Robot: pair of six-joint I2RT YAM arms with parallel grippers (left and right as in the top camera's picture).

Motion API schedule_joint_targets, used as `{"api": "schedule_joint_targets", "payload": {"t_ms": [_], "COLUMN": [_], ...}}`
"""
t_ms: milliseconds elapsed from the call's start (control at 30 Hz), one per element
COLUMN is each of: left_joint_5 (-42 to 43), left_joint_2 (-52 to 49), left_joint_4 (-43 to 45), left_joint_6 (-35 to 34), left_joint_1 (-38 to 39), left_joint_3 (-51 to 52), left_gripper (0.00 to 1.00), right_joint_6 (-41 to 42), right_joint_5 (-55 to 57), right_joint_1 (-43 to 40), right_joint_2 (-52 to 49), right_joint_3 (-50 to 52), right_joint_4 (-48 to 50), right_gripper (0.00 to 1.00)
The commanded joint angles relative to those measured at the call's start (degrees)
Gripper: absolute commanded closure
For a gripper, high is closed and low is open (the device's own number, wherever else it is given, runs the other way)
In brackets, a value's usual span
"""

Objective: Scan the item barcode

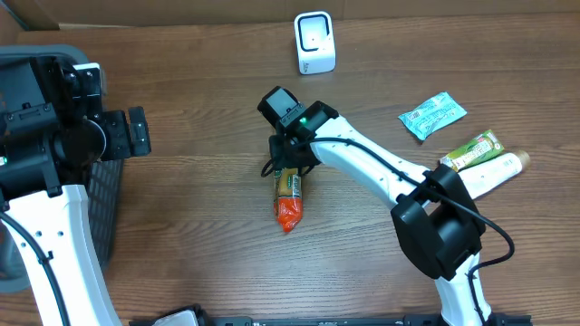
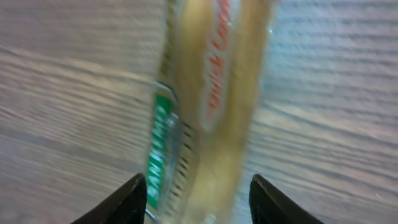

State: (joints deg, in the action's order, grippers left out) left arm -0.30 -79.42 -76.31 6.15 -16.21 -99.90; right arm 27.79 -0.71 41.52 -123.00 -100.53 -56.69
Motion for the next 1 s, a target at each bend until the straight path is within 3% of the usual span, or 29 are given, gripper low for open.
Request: {"api": "schedule_joint_targets", "payload": {"t_ms": [0, 167, 267, 567, 867, 967], "left_joint_5": [-0.3, -0.3, -0.3, -0.3, -0.3, -0.3], "left_joint_2": [0.0, 0.0, 0.0, 0.0, 0.0, 0.0], "left_joint_4": [0.0, 0.0, 0.0, 0.0, 0.0, 0.0], "left_joint_6": [0.9, 0.9, 0.9, 0.9, 0.9, 0.9], "left_joint_1": [0.1, 0.1, 0.1, 0.1, 0.1, 0.1], "left_joint_3": [-0.4, -0.4, -0.4, -0.4, -0.4, -0.4], "left_gripper": [0.00, 0.01, 0.01, 0.00, 0.00, 0.00], "right_joint_6": [-2.7, -2.8, -1.8, 8.3, 9.7, 9.7], "right_joint_5": [-1.2, -5.6, -6.9, -7.1, -9.9, -10.8], "right_joint_1": [-1.1, -0.7, 0.4, 4.0, 3.7, 2.6], "right_joint_2": [2.5, 2.4, 2.4, 2.3, -0.4, -0.5], "right_joint_3": [-3.7, -3.2, -1.6, 5.4, 6.4, 6.4], "right_joint_4": [-2.7, -6.5, -6.0, -1.3, 1.5, 1.3], "right_gripper": [0.44, 0.39, 0.28, 0.21, 0.51, 0.67]}}
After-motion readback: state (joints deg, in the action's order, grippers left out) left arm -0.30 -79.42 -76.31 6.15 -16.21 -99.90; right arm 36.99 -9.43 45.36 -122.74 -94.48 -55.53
